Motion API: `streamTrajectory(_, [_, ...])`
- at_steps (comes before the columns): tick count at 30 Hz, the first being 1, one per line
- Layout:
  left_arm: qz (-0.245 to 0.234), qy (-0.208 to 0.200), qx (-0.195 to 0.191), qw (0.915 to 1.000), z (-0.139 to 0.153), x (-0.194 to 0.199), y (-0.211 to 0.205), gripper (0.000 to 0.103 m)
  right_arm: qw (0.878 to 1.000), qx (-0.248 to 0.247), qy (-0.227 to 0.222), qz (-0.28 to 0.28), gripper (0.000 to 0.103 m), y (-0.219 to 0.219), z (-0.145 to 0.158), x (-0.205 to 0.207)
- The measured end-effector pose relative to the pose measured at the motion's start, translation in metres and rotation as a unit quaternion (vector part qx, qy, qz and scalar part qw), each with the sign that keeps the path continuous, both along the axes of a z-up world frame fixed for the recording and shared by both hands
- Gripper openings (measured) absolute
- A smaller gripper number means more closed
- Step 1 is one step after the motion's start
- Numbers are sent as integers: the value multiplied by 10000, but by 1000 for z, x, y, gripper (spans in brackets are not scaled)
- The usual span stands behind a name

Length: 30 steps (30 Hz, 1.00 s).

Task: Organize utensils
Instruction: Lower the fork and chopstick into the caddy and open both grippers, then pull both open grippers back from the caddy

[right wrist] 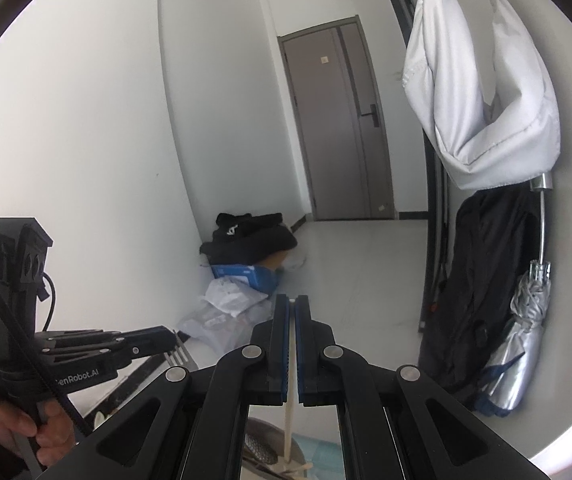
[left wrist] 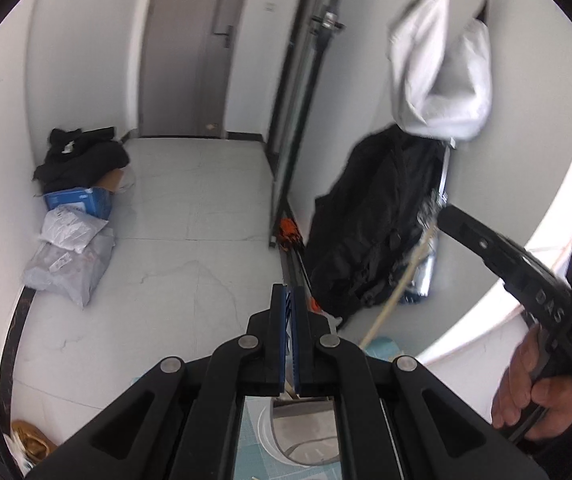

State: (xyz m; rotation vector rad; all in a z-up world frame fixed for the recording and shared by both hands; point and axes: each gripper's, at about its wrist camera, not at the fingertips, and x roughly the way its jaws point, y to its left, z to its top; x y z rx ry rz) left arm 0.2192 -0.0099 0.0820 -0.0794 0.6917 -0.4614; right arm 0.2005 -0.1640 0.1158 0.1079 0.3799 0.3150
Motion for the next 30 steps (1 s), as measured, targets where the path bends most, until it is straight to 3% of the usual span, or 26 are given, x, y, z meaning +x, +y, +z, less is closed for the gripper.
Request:
streamTrajectory(5, [-186, -131, 367, 9991, -5, -5, -13, 0, 9999, 83, 103, -17, 2, -1, -13, 4])
streamTrajectory(17, [109, 500, 37, 9987, -28, -2, -1, 1, 9989, 155, 449, -35, 2, -1, -44, -1])
streamTrajectory(19, [221, 595, -182, 9978, -33, -3, 2, 2, 9984, 183, 537, -6, 2, 0, -50, -1])
streamTrajectory(25, [364, 554, -485, 9966, -29, -13, 9, 26, 9944, 224, 989, 310, 2, 5, -67, 1])
streamTrajectory(30, [679, 380, -469, 9959, -18, -26, 17, 47, 9949, 247, 941, 266, 5, -1, -68, -16])
